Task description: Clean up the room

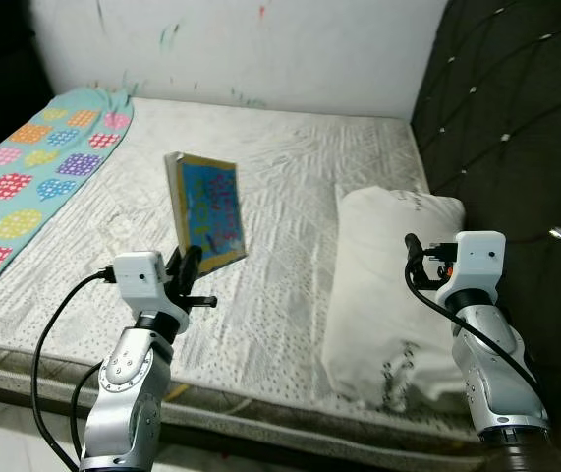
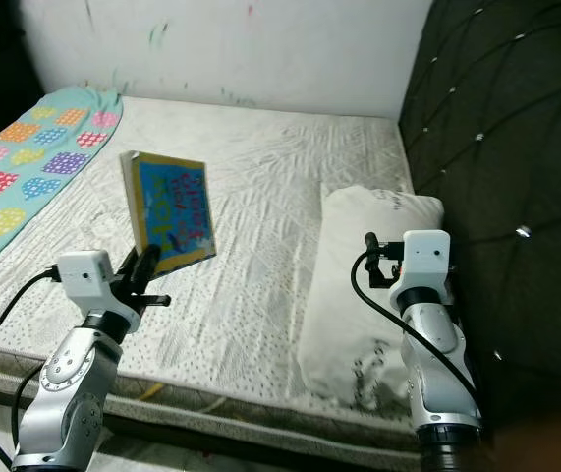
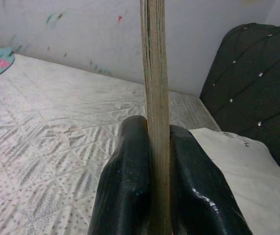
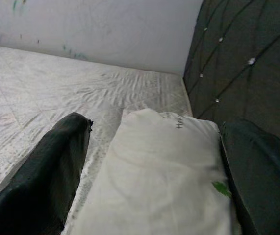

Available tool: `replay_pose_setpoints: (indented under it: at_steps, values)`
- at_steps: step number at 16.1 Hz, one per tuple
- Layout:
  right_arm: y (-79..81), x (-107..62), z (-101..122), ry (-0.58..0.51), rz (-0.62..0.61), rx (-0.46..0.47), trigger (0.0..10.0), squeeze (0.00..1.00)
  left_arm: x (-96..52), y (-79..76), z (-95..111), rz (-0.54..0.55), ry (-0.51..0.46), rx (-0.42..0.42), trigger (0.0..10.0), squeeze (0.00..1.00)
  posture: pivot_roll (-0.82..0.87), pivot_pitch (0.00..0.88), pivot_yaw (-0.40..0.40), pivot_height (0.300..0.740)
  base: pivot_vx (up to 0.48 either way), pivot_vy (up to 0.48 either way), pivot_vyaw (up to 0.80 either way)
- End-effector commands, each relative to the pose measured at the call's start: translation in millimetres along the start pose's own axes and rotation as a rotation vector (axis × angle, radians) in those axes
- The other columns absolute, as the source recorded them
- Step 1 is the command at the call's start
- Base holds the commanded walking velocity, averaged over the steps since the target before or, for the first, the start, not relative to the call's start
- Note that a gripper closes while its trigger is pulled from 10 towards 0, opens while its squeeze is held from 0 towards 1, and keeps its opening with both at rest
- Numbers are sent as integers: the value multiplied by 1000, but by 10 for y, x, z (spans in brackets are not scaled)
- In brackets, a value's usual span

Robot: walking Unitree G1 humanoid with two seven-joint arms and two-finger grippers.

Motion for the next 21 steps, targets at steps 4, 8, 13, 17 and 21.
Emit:
replay_pose_setpoints:
  at_steps: [4, 8, 13, 17, 21]
  values:
    - [-3, 7, 4, 4, -6, 1, 10000, 0, 29, -40, 156, -29, -64, 16, 10000, 0, -117, 0, 27, 740, 394, 0, 0]
    - [-9, 8, 4, 4, -7, -1, 10000, 0, 32, -16, 124, -2, -47, 9, 10000, 0, -119, 0, 27, 740, 164, 0, 0]
    - [-22, 5, -2, 6, -10, -3, 10000, 0, 31, -17, 110, 9, -42, -9, 10000, 0, -119, 0, 27, 740, 0, 0, 0]
    - [-18, 7, 3, 5, -7, -2, 10000, 0, 32, -17, 110, 14, -42, -14, 10000, 0, -118, 0, 25, 740, 0, 180, 0]
    - [-16, 10, 3, 6, -7, -4, 10000, 0, 32, -17, 109, 15, -41, -20, 10000, 0, -118, 0, 25, 740, 0, 480, 0]
Point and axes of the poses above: a point about 5 cm out from each wrist's last joint towards the gripper, its own x axis pointing out of the wrist towards the gripper, its own z axis along the axis of the wrist's last joint, y = z × x, the point moved 2 cm from there along x, pointing out of the wrist towards the gripper, and after that the axes turned 9 degrees about -x, right-handed, at the moved point
